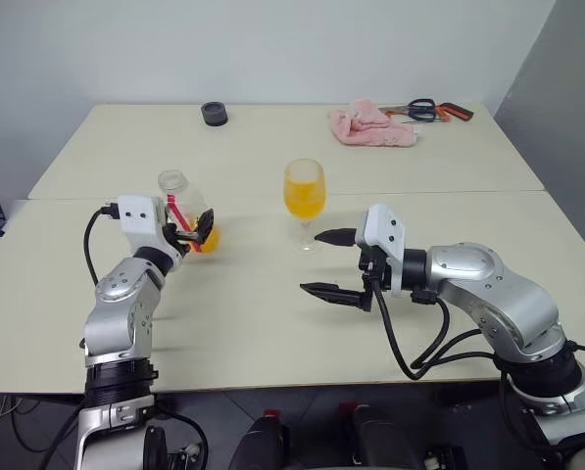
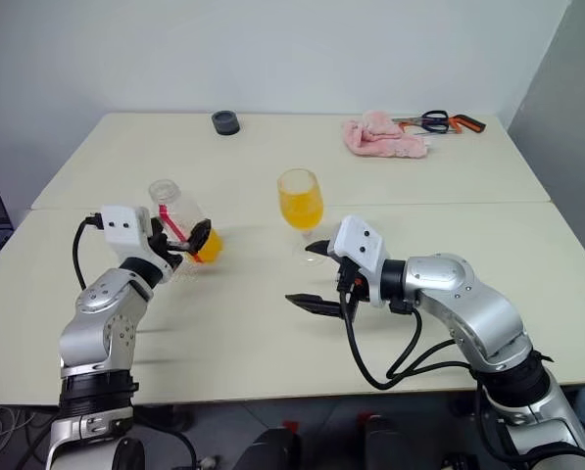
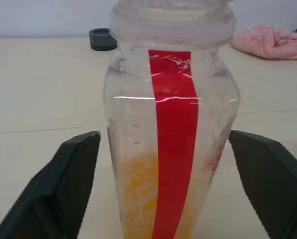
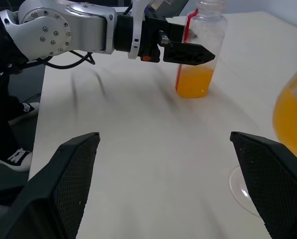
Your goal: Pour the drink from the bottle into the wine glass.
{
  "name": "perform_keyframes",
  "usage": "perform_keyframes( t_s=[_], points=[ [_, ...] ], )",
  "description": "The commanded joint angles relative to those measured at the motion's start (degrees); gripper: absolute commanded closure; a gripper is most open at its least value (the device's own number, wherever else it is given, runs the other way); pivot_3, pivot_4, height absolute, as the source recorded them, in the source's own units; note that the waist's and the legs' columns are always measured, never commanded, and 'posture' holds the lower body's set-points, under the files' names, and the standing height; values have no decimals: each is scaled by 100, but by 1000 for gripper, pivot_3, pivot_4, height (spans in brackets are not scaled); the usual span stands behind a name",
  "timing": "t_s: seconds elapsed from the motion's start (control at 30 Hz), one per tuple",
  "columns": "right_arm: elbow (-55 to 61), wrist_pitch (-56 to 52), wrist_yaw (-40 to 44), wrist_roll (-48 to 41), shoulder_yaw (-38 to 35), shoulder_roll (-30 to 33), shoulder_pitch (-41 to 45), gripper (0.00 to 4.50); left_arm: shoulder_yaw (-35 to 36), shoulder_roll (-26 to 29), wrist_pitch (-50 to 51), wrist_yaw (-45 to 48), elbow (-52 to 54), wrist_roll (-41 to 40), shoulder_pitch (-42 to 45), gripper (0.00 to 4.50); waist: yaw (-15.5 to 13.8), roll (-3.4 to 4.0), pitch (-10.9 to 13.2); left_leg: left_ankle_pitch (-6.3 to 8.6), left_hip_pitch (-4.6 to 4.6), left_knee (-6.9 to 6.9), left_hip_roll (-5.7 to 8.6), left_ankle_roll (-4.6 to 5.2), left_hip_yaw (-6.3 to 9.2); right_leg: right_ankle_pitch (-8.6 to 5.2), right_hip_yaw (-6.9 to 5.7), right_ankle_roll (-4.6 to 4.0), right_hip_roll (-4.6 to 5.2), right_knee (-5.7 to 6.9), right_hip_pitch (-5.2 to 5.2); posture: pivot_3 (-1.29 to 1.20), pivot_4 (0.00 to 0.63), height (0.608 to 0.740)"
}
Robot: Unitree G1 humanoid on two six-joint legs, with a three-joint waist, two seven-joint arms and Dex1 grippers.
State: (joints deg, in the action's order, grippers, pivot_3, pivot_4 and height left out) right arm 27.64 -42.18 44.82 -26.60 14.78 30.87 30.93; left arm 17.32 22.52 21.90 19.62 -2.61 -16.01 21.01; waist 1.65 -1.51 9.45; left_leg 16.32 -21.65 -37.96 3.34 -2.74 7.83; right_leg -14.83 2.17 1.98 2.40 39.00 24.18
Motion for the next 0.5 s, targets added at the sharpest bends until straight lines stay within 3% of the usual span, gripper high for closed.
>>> perform_keyframes(
  t_s=[0.03,0.5],
  points=[
    [162,6,75,-87,-107,41,34,0,1,114,-209,28,331,13,-41,38,0,0,0,0,0,0,0,0,0,0,0,0,0,0,0,0,150,740],
    [135,260,-63,-49,-752,218,-580,0,116,46,-331,-225,1319,3,-873,38,-16,0,0,13,-1,1,1,23,1,0,0,0,2,-4,-2,0,150,740]
  ],
)
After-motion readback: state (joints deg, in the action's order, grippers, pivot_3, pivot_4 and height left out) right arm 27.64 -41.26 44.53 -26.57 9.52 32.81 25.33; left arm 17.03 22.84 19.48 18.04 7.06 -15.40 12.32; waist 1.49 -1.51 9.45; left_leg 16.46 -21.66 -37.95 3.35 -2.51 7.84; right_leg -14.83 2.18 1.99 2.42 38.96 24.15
